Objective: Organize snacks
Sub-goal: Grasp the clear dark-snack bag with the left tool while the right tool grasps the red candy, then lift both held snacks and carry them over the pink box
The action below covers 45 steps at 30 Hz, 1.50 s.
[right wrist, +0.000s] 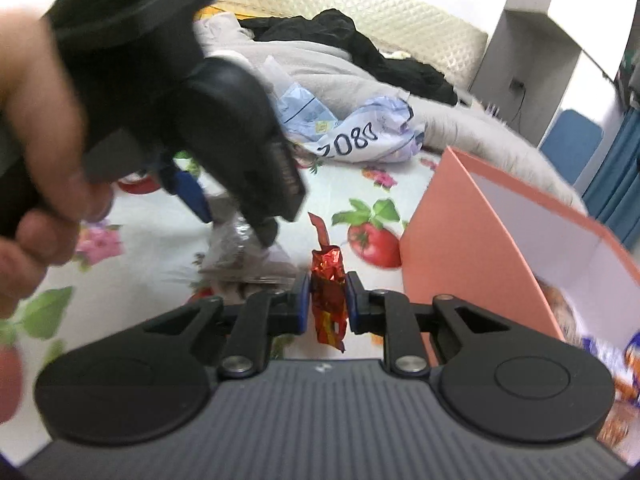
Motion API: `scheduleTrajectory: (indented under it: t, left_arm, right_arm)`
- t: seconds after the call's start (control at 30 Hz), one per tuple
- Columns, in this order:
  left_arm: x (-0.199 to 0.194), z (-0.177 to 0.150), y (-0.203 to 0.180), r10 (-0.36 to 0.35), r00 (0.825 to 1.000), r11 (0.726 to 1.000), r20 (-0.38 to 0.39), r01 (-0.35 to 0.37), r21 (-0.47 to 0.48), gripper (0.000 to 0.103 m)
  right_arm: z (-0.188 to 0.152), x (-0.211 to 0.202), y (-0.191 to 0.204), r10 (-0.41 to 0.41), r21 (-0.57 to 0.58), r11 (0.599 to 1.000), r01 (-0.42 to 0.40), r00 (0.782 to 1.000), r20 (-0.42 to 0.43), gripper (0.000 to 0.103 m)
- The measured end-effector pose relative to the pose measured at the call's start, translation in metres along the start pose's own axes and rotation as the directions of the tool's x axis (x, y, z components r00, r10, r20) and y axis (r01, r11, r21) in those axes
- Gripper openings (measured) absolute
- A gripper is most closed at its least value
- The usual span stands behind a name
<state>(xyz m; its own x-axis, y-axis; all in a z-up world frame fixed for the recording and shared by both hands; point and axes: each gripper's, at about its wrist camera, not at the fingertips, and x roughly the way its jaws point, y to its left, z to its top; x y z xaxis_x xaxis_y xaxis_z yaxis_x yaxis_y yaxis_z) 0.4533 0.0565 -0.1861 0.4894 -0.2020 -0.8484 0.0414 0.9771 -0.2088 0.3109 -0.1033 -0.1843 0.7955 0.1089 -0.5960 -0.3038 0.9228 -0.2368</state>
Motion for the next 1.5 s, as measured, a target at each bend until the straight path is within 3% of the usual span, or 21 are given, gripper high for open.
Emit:
scheduleTrajectory:
  t: [0.33,0.7,1.0,1.5]
  left_arm:
    - [-0.069,-0.079,-0.007,0.038,0.999,0.998,0.035,-0.036,-0.050,0.056]
    - [-0.113,-0.146,-0.021,0.042,0.996,0.989,0.077,-0.030,-0.148,0.056]
    - [-0.147,-0.153,-0.043,0.072,0.988,0.992,0.140,-0.056,-0.117,0.056]
    - [-0.213,-0.135,-0.070,0.008,0.968,0.993,0.252,0.021,-0.112,0.056]
  right_arm:
    - [-0.020,-0.065,-0.017,0.140,0.136,0.981,-0.137,0.990,-0.018,0.022]
    - [-0.047,-0.113,-0.034,0.219,0.209,0.955,-0.209,0.975,-0.026,0.022]
    - [-0.042,-0.140,-0.052,0.212,0.267,0.941,-0.210,0.977,0.023,0.022]
    - [-0.010,-0.193,-0.083,0.179,0.278,0.938,-0.209,0.975,0.130,0.022]
